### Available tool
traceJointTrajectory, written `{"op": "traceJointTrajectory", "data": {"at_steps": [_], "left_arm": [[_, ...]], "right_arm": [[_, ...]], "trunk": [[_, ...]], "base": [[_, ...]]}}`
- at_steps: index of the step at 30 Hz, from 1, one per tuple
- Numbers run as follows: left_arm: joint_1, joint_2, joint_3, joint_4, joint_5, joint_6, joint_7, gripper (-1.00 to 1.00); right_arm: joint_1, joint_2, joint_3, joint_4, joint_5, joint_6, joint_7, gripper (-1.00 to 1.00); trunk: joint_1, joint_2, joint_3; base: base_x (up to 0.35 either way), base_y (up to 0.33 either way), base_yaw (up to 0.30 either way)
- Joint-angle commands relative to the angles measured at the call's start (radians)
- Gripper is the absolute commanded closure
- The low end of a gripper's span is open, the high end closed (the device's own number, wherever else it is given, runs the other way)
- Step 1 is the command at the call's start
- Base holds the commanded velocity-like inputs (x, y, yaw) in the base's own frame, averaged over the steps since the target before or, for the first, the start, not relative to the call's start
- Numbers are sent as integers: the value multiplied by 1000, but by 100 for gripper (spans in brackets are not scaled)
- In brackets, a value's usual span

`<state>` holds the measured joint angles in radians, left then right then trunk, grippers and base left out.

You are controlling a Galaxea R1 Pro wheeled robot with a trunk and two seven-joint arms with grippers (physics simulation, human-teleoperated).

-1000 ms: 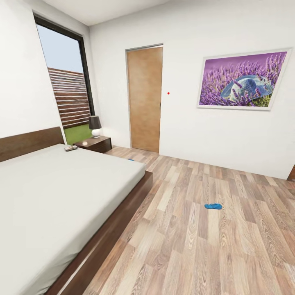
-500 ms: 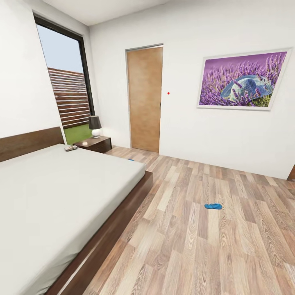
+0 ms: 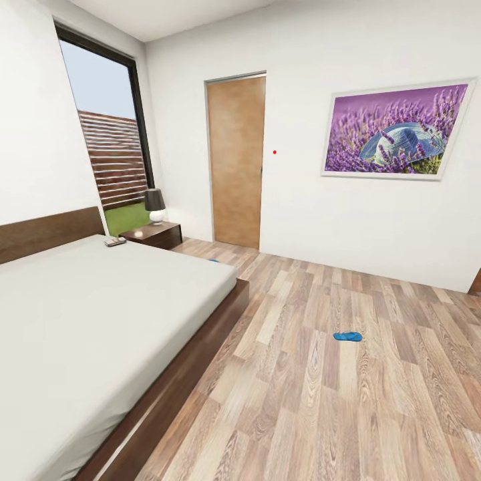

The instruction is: In the bedroom, move the book from the bed onto either nightstand, and place the two sandals side by side next to the bed.

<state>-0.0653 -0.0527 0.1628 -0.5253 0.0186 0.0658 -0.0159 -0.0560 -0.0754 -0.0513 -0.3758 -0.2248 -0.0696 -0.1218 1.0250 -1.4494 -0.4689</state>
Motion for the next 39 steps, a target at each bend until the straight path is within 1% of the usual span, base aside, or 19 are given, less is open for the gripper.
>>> {"op": "traceJointTrajectory", "data": {"at_steps": [1,3,5,6,8,12,17,21,39], "left_arm": [[-1,-1,5,-7,12,4,-8,-100],[-1,-1,6,-12,40,0,-19,-100],[-1,0,6,-16,76,-4,-28,-100],[-2,0,4,-18,109,-9,-33,-100],[-2,0,0,-21,131,-14,-37,-100],[-2,3,-13,-27,151,-20,-42,-100],[-2,5,-22,-20,158,-23,-43,-100],[-2,6,-21,-6,162,-24,-44,-100],[-1,-7,-25,28,162,-26,-44,-100]], "right_arm": [[-1,0,1,-1,-31,-5,-1,-100],[-1,1,-1,-1,-70,-7,-2,-100],[-1,0,-3,-1,-108,-8,-4,-100],[-1,0,-7,0,-140,-9,-6,-100],[-1,-1,-10,0,-168,-9,-7,-100],[-1,-2,-12,1,-201,-12,-6,-100],[-1,0,-8,1,-210,-13,-1,-100],[-1,0,-6,1,-212,-13,3,-100],[-1,0,-4,26,-220,-13,5,-100]], "trunk": [[0,-1,-1],[0,-1,-1],[0,-1,-1],[0,-1,-1],[0,-1,-1],[0,-1,-1],[0,-1,-1],[0,-1,-1],[0,-1,-1]], "base": [[0,0,0],[0,0,0],[0,0,0],[0,0,0],[0,0,0],[0,0,0],[0,0,-5],[0,0,-99],[0,0,-216]]}}
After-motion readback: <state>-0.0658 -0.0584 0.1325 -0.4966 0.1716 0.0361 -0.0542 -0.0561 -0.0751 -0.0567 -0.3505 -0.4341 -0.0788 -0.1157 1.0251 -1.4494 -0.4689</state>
